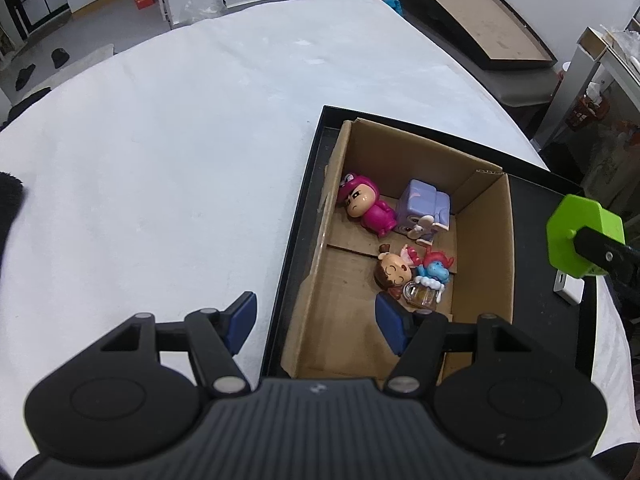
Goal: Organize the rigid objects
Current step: 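Lift the green tin with the right gripper and release it into the box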
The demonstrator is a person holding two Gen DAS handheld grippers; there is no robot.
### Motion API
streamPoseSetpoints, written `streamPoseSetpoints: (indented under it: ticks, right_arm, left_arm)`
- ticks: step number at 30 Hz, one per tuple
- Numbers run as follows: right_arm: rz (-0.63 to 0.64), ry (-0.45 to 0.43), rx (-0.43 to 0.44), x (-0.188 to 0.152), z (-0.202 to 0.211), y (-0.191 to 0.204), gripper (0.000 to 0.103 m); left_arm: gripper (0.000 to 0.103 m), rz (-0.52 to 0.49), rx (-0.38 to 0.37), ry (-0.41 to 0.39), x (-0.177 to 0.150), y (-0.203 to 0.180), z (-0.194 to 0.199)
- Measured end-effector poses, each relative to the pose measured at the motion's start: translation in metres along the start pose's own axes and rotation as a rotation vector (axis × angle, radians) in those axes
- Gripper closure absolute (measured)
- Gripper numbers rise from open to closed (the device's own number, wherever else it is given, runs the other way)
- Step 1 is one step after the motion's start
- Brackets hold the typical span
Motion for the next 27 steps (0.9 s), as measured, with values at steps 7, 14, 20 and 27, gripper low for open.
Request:
streamPoseSetpoints:
  ticks: [7, 14, 20, 27]
  right_arm:
    - [0.037, -0.006, 0.012, 0.008, 0.005, 0.031, 0.054]
    - [0.072, -0.001, 0.022, 0.01, 0.005, 0.063, 0.054]
    - [0.091, 0.013, 0.031, 0.011, 0.001, 0.085, 0.054]
    - [0.1, 0.037, 0.054, 0.011, -0.006, 0.105, 0.054]
  left_arm:
    - [0.039, 0.03, -0.022, 0.014, -0.001, 0.017, -0.007]
    - [0.04, 0.037, -0.053, 0.016, -0.006, 0.027, -0.015]
    - [0.051, 0.02, -0.097, 0.017, -0.007, 0.028, -0.02]
    - [0.088, 0.028, -0.145, 0.061, -0.013, 0.033, -0.03]
Point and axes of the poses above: each gripper's, at about its wrist camera, not at the fingertips, and z roughly against the way its jaws point, y to its left, x to its top, the point moved 6 cm from there along -z, roughly the way its jaws point, and after that the axes turned 15 degrees about -x, right-handed, at the moved point
